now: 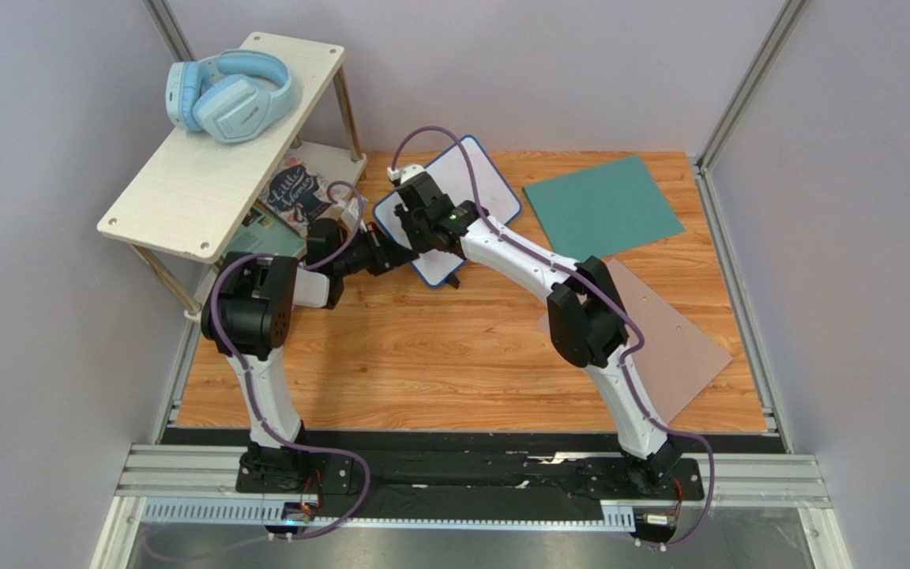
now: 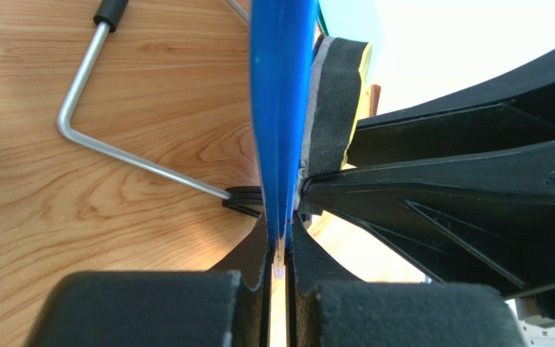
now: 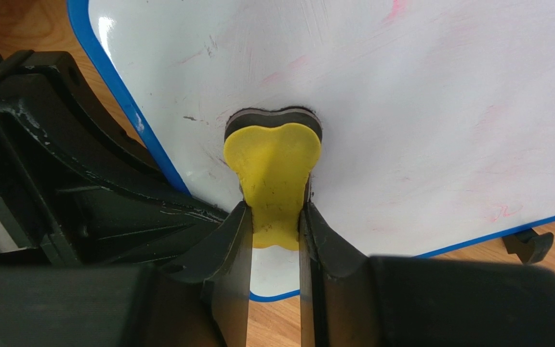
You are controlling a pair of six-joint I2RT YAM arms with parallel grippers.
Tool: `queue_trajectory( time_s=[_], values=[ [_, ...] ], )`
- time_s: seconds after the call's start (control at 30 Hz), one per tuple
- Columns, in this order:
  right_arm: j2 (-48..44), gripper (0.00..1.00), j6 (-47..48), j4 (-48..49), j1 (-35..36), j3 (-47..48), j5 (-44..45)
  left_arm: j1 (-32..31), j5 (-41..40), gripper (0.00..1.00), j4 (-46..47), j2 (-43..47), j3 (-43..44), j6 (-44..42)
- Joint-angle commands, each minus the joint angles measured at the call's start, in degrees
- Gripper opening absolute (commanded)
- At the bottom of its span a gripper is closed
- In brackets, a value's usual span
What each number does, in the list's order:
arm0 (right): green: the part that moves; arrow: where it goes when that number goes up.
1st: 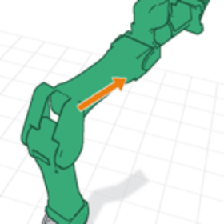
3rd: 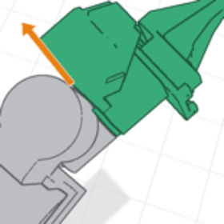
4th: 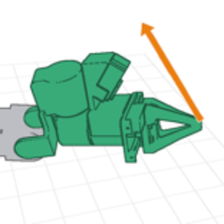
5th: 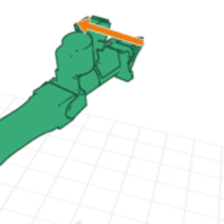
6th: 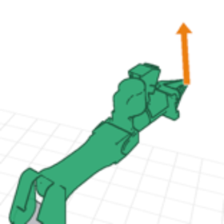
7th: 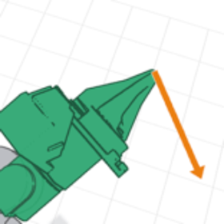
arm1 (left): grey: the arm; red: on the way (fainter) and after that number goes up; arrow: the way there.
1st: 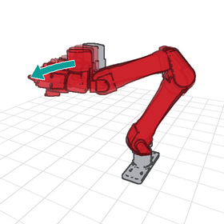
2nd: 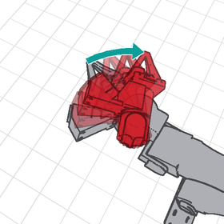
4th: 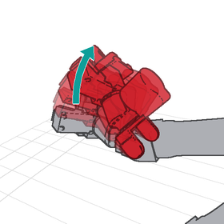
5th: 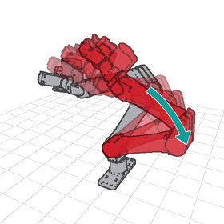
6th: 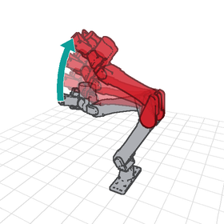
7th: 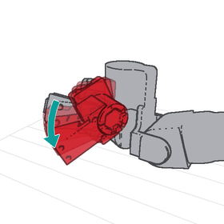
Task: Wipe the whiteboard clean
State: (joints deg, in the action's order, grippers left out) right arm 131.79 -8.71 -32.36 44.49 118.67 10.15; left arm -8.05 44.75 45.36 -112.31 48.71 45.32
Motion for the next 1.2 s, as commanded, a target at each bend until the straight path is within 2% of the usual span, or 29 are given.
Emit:
queue_trajectory(
  time_s=[0.0,0.27,0.4,0.57,0.67,0.93,1.17],
  values=[
    [3.39,0.00,-0.26,13.73,0.51,4.28,5.22,-1.61,3.94,0.00,0.51,-0.98,0.16,-1.73],
    [4.88,0.00,0.18,16.19,-0.19,5.34,6.55,-1.61,3.94,0.00,0.51,-0.89,0.07,-1.73],
    [3.39,0.00,0.45,14.87,-0.28,2.36,4.80,-1.61,3.85,0.00,0.51,-0.89,0.07,-1.73],
    [0.05,0.00,1.50,13.29,-0.19,-5.81,0.93,-1.61,3.85,0.00,0.51,-0.80,0.07,-1.73],
    [-1.18,0.00,2.90,11.10,-0.19,-9.50,-1.01,-1.61,3.85,0.00,0.51,-0.89,0.16,-1.73],
    [-1.44,0.00,4.05,-1.73,-0.11,-12.15,-3.55,-1.61,3.68,0.00,0.52,-0.80,0.07,-1.73],
    [-3.55,0.00,3.00,-5.87,0.33,-19.43,-4.27,-1.61,3.68,0.00,0.78,-0.80,-0.02,-1.64]
  ],
)
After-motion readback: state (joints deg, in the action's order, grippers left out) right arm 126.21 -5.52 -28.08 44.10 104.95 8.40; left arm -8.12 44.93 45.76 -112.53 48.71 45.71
